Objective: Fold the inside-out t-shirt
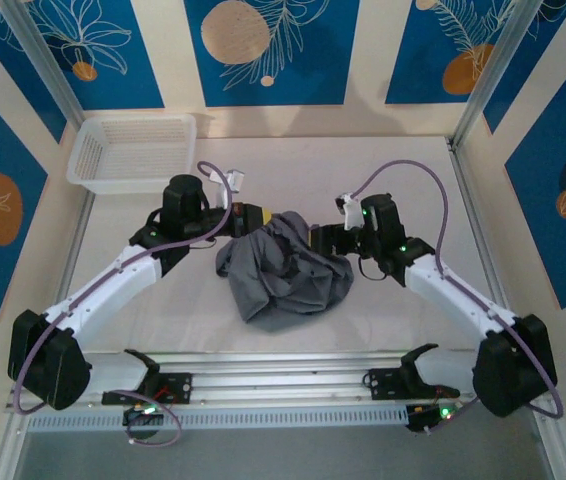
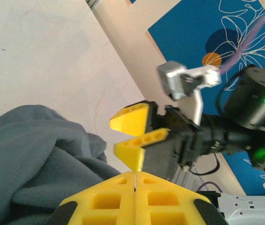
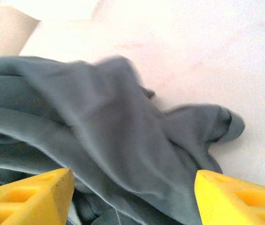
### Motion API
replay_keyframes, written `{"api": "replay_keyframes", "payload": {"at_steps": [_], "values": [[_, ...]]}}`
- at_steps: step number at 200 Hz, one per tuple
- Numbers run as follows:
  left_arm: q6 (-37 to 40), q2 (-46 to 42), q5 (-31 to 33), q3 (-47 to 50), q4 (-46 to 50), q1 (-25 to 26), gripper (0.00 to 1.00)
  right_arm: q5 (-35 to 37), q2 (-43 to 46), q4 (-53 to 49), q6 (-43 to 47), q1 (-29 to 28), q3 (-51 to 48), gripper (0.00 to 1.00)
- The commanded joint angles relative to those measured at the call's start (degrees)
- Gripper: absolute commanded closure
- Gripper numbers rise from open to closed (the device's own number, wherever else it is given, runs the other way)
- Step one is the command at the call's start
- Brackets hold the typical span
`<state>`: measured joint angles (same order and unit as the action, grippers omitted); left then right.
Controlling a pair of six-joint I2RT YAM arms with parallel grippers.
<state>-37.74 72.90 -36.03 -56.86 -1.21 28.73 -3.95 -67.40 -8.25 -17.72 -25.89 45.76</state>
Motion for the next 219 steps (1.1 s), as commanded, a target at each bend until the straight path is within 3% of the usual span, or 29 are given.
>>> {"api": "replay_keyframes", "payload": {"at_steps": [1, 20, 51, 60, 73, 86, 104, 117, 131, 148, 175, 193, 219], "values": [[-1.20, -0.81, -1.70, -0.44, -1.95, -0.43, 1.00, 5.15, 1.30, 7.07, 17.40, -5.93, -2.39, 0.30], [-1.25, -1.01, -2.32, -1.05, -1.69, -0.43, 1.00, 5.30, -0.68, 13.10, 25.54, -10.96, -3.64, 0.29], [-1.25, -1.78, -3.23, -1.65, -1.22, -0.43, 1.00, 21.26, -11.73, 20.10, 26.63, -11.76, 0.84, 0.29], [-1.07, -2.17, -3.31, -1.96, -0.59, -0.43, 1.00, 22.13, -14.97, 20.10, 27.68, -11.47, 2.60, 0.36], [1.26, -3.04, -0.10, -3.36, 4.60, -0.73, 1.00, 17.42, -17.01, 14.52, 28.24, -11.84, 6.34, 0.71], [5.11, -3.55, 7.39, -6.41, 14.11, -2.22, 1.00, 5.34, -15.59, 8.23, 26.26, -11.41, 9.01, 0.89], [9.95, -2.06, 13.60, -8.00, 18.53, -6.68, 1.00, -19.84, -10.51, 4.53, 20.25, -7.86, 9.56, 1.00], [13.25, 1.65, 13.86, -8.30, 18.19, -9.79, 1.00, -36.32, -7.65, 6.97, 11.83, -4.16, 8.89, 1.00], [15.40, 6.50, 13.39, -8.33, 15.85, -11.27, 1.00, -46.69, -5.28, 10.49, 3.01, -1.60, 8.32, 1.00], [14.95, 11.07, 12.15, -7.02, 10.42, -11.65, 0.99, -49.62, -2.43, 10.65, -0.29, -1.01, 8.30, 1.00], [13.02, 12.32, 11.65, -4.55, 5.30, -11.64, 0.64, -48.66, -0.67, 13.84, -4.39, 0.89, 8.46, 1.00], [14.74, 8.76, 14.01, -2.92, 7.61, -11.67, 0.47, -43.88, -1.68, 13.93, -7.40, 2.78, 9.06, 1.00], [14.18, -2.76, 18.14, 2.70, 11.54, -10.76, 0.41, -39.22, -4.07, 13.61, -11.20, 5.29, 9.88, 1.00]]}}
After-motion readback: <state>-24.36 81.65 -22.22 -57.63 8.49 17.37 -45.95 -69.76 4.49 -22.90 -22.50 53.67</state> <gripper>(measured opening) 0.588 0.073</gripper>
